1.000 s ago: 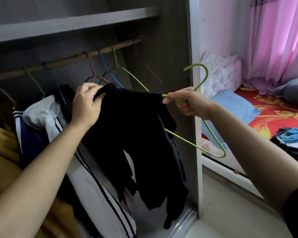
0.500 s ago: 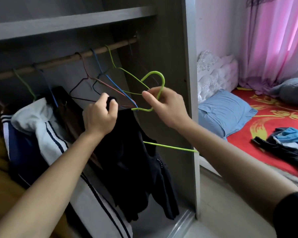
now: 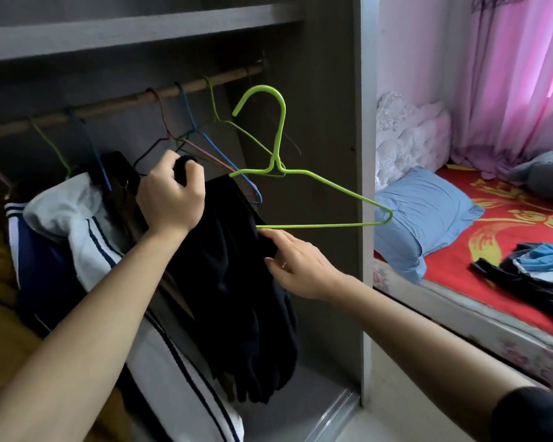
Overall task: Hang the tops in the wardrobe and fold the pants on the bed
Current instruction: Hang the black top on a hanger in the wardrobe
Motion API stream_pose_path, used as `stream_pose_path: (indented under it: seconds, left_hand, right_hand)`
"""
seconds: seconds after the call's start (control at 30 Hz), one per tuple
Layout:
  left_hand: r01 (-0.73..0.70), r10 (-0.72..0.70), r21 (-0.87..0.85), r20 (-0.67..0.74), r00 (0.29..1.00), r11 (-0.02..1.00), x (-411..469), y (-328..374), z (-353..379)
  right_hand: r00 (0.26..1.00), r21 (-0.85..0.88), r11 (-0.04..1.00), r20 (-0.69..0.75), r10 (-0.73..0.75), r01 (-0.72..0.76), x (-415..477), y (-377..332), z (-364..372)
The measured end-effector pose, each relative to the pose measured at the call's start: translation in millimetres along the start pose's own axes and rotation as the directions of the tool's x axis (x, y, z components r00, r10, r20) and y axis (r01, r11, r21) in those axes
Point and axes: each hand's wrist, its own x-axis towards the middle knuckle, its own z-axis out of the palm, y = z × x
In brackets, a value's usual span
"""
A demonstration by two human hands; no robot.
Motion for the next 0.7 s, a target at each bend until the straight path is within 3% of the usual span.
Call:
stream_pose_path:
  seconds: [0.13, 0.27, 0.4, 0.5, 0.6, 0.7]
  left_hand:
    - [0.03, -0.03, -0.091, 0.0, 1.0, 0.995, 2, -7, -8]
    - [0.105, -0.104, -0.063, 0.017, 0.994, 0.992, 3, -30, -14]
    - [0.21, -0.208, -0.072, 0.034, 0.977, 0.975, 0, -54, -18]
    - [0.254, -0.25, -0.123, 0.054, 0.967, 0.959, -2, -60, -14]
    - [0.25, -0.239, -0.171, 0.08, 0.968, 0.953, -2, -61, -7]
    - [0.266, -0.243, -0.218, 0.129, 0.961, 0.939, -7, -59, 0]
  right_hand:
    - [0.984, -0.042, 0.996, 0.16, -0.077, 0.084, 6, 6, -13]
    - [0.98, -0.257, 0.946, 0.075, -0.184, 0.198, -14, 26, -22]
    - [0.968, -0.282, 0.929, 0.001, -0.249, 0.24, -34, 45, -31]
    - [0.946, -0.328, 0.923, -0.179, -0.271, 0.203, -38, 53, -35]
    - [0.883, -0.087, 0.994, -0.459, -0.097, 0.064, -39, 59, -35]
    - [0.8, 0.112, 0.994, -0.594, 0.08, -0.015, -38, 59, -32]
